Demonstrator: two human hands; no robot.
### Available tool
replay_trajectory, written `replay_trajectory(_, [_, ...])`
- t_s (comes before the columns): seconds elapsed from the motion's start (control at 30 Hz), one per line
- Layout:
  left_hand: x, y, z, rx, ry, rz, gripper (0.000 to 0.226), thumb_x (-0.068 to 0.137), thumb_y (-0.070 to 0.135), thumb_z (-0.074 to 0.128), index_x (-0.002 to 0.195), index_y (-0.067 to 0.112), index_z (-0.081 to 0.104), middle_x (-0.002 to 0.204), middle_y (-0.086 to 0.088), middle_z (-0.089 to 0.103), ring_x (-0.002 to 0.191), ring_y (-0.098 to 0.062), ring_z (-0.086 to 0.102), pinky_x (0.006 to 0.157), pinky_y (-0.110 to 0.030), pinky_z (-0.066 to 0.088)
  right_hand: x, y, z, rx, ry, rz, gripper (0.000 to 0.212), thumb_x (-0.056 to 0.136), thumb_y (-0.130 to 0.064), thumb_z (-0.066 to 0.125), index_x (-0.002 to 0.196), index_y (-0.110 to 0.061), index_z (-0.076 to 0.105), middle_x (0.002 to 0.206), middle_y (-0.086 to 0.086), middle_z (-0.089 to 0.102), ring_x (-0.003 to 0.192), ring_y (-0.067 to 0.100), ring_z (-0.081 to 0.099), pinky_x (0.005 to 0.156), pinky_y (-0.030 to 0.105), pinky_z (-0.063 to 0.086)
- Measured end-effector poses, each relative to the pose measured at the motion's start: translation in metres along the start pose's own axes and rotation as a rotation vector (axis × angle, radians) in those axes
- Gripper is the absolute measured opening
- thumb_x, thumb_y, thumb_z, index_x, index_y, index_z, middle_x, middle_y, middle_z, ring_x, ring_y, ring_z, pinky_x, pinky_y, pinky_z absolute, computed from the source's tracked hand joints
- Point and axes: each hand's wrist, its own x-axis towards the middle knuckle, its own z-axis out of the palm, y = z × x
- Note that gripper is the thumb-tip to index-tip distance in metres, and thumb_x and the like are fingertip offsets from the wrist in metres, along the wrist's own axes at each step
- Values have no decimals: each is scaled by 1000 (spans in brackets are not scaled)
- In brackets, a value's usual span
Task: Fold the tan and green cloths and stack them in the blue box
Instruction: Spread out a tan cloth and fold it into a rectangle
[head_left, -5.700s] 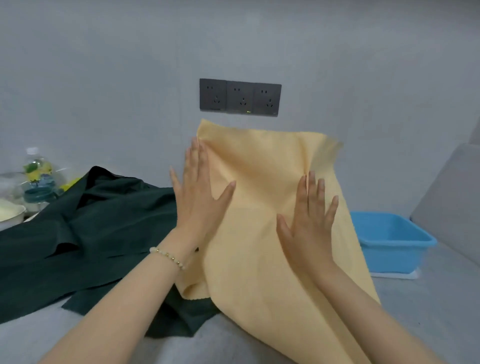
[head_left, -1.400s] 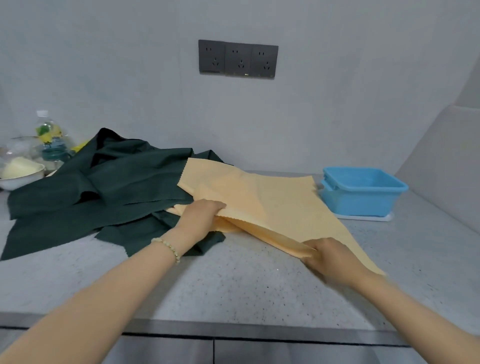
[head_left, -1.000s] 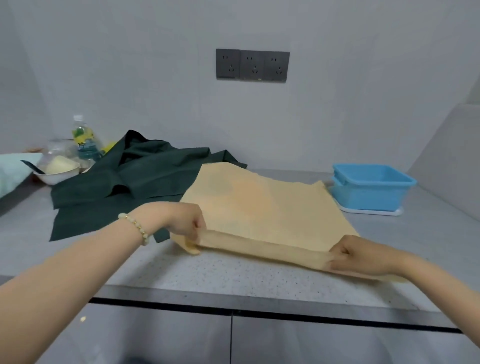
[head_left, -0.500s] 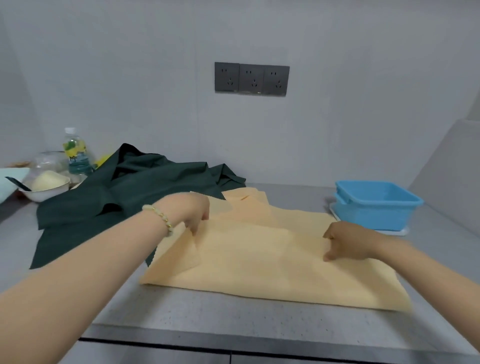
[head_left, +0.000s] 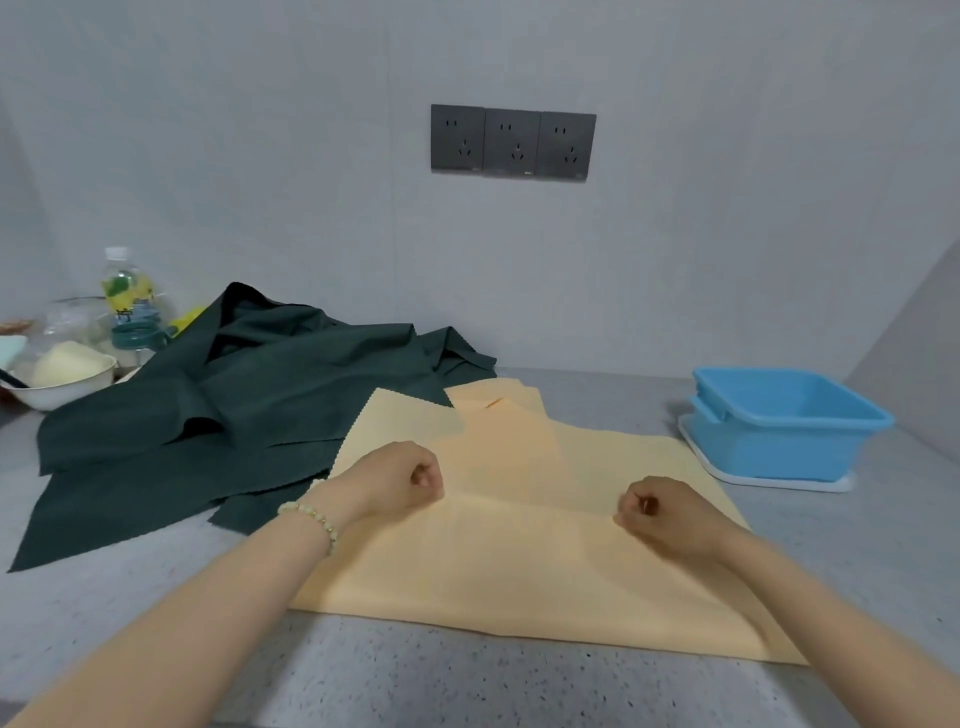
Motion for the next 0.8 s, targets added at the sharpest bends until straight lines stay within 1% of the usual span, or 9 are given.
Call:
replay_trajectory(0.07, [3, 4, 3, -24, 18, 8, 9, 85, 24, 64, 84, 18, 69, 84, 4, 66, 75, -12, 57, 79, -31, 51, -2, 5, -4, 17, 4, -6, 24, 83, -21, 68, 62, -19, 56, 79, -7, 62, 67, 2, 55, 64, 10, 42])
replay_trajectory(0.13, [8, 8, 6, -18, 53, 11, 10, 85, 27, 66, 84, 17, 70, 86, 5, 67, 79, -12, 58, 80, -31, 50, -3, 9, -8, 12, 24, 5, 23, 82, -21, 70, 62, -18, 58, 79, -6, 63, 67, 3, 56, 65, 11, 44])
replay_trajectory(0.23, [15, 12, 12, 34, 104, -2, 11, 84, 28, 66, 84, 19, 70, 85, 10, 65, 75, -6, 54, 73, -24, 45, -5, 11, -8, 23, 59, 20, 20, 83, -22, 70, 66, -16, 62, 78, -5, 66, 72, 8, 60, 70, 20, 48])
replay_trajectory(0.3, [18, 12, 15, 71, 119, -19, 10, 83, 28, 67, 83, 19, 70, 84, 11, 64, 74, -5, 53, 69, -21, 42, -6, 11, -6, 39, 79, 21, 20, 84, -21, 69, 66, -15, 61, 75, -6, 67, 71, 9, 60, 70, 23, 48])
replay_trajectory(0.43, [21, 7, 21, 69, 134, -55, 9, 83, 29, 67, 79, 21, 68, 91, 9, 67, 85, -10, 58, 78, -25, 45, -6, 13, -2, 35, 127, 16, 24, 85, -21, 68, 64, -17, 57, 65, -10, 60, 63, 5, 53, 61, 17, 41])
replay_trajectory(0.57, [23, 3, 26, 55, 157, -60, 8, 84, 28, 65, 79, 22, 67, 89, 9, 66, 82, -10, 55, 73, -25, 43, -3, 10, 1, 19, 165, 13, 26, 84, -21, 69, 62, -21, 56, 62, -11, 58, 61, 3, 50, 57, 13, 39])
replay_trajectory(0.63, [24, 3, 29, 64, 170, -63, 8, 85, 29, 65, 78, 23, 65, 87, 11, 64, 82, -9, 55, 70, -24, 41, -4, 9, 4, 7, 185, 18, 26, 84, -22, 70, 62, -22, 55, 65, -10, 58, 64, 6, 51, 60, 16, 39])
replay_trajectory(0.7, [25, 3, 31, 72, 189, -67, 10, 85, 30, 65, 77, 26, 62, 84, 13, 62, 81, -8, 54, 68, -24, 36, -4, 9, 6, 2, 200, 33, 24, 84, -23, 69, 64, -24, 55, 69, -9, 60, 69, 11, 54, 65, 23, 42])
replay_trajectory(0.8, [26, 2, 34, 74, 217, -76, 10, 85, 31, 65, 77, 26, 61, 80, 15, 58, 79, -8, 53, 70, -24, 34, -4, 9, 7, -4, 207, 54, 22, 84, -25, 69, 66, -23, 57, 71, -9, 61, 72, 12, 56, 69, 29, 45])
